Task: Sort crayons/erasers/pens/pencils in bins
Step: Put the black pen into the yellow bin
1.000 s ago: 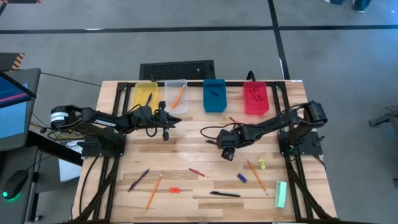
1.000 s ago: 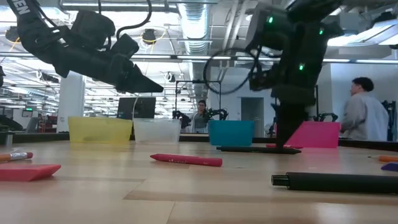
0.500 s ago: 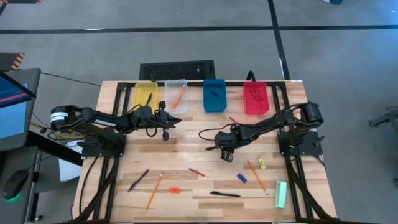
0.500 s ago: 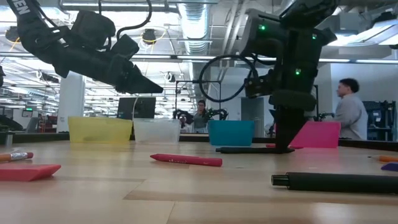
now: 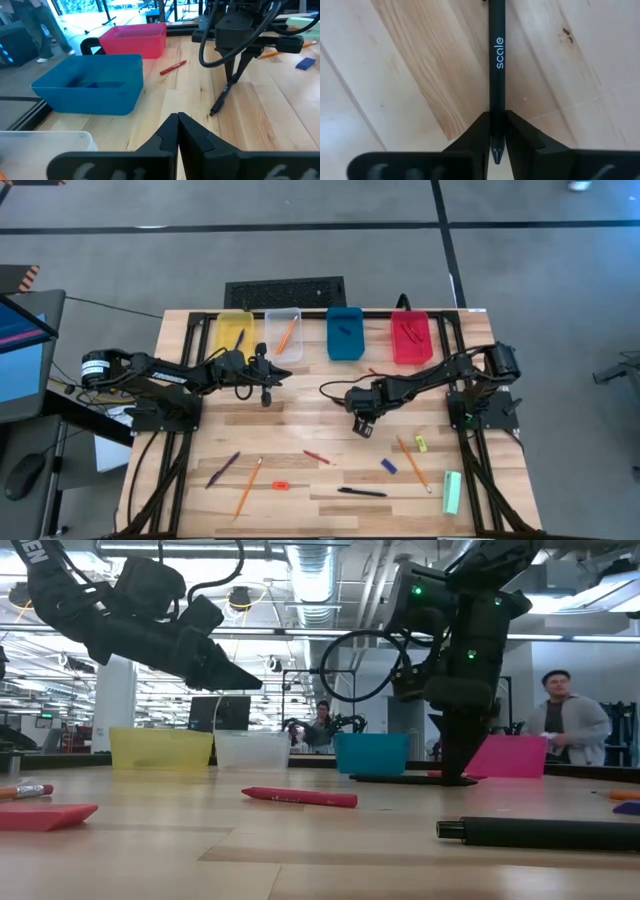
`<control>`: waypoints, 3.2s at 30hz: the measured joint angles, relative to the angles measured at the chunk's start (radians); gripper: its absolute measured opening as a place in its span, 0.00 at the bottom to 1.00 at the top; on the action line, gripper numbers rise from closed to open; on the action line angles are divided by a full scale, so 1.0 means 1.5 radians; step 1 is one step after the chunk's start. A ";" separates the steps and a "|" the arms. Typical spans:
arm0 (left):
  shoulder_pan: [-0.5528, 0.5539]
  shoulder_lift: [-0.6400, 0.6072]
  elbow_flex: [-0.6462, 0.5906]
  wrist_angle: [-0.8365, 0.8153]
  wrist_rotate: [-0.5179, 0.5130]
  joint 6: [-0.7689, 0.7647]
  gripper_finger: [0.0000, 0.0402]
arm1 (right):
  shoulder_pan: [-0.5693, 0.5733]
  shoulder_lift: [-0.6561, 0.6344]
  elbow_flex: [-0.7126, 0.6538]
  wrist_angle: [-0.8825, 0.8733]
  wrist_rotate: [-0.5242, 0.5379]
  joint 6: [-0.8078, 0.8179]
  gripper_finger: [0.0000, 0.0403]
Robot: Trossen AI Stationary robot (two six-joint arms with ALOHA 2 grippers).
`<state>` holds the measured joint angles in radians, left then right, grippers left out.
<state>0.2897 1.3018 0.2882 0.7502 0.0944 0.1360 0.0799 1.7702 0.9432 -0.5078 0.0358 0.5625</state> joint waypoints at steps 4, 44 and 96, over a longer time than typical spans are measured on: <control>0.000 0.000 0.000 0.001 0.000 -0.011 0.00 | 0.001 0.000 0.000 0.016 -0.006 0.025 0.17; 0.073 0.000 0.013 0.089 0.225 -0.406 0.39 | 0.019 -0.049 -0.024 0.568 0.206 0.079 0.08; 0.018 0.002 0.081 0.201 0.190 -0.283 0.10 | 0.016 -0.043 -0.022 0.692 0.203 -0.114 0.31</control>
<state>0.3161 1.3048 0.4103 1.0519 0.3801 -0.2878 0.1040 1.7054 0.9108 0.5305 0.3405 0.3912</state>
